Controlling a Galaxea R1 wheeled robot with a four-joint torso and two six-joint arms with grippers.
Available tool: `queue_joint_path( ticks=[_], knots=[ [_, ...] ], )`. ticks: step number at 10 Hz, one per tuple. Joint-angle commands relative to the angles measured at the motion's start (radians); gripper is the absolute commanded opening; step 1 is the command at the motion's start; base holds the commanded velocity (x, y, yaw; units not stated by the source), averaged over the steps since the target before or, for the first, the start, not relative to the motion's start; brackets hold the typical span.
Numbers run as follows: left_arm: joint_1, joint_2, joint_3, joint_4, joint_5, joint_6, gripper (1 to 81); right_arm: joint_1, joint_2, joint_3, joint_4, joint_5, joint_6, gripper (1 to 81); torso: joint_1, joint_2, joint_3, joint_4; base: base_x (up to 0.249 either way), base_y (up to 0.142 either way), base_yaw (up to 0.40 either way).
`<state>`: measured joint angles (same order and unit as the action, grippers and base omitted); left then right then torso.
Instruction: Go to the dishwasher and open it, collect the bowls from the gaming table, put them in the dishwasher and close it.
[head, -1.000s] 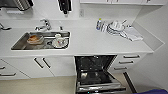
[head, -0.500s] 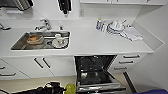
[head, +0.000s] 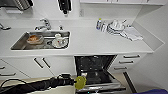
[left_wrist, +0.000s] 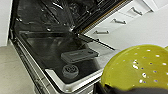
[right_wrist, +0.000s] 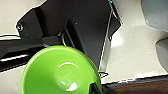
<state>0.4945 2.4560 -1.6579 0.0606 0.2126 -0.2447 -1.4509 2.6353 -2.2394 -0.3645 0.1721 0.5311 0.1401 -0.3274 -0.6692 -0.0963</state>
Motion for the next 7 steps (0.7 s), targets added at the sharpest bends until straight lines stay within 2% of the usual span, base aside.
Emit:
queue_joint_path(
  ticks=[1,3,7],
  knots=[
    [-0.148,0.052,-0.034,-0.016,0.051,-0.016,1.0,-0.001,-0.024,0.003,-0.011,-0.062,-0.002,1.0,0.0,0.0,0.0,0.0,0.0,0.0,0.0],
    [-0.182,0.123,-0.086,-0.018,0.085,-0.018,1.0,0.0,-0.024,0.008,-0.013,-0.062,-0.002,1.0,0.0,0.0,0.0,0.0,0.0,0.0,0.0],
    [-0.205,0.233,-0.163,-0.018,0.088,-0.018,1.0,0.0,-0.024,0.014,-0.013,-0.059,0.0,1.0,0.001,0.0,0.0,0.0,0.0,0.0,0.0]
  ],
)
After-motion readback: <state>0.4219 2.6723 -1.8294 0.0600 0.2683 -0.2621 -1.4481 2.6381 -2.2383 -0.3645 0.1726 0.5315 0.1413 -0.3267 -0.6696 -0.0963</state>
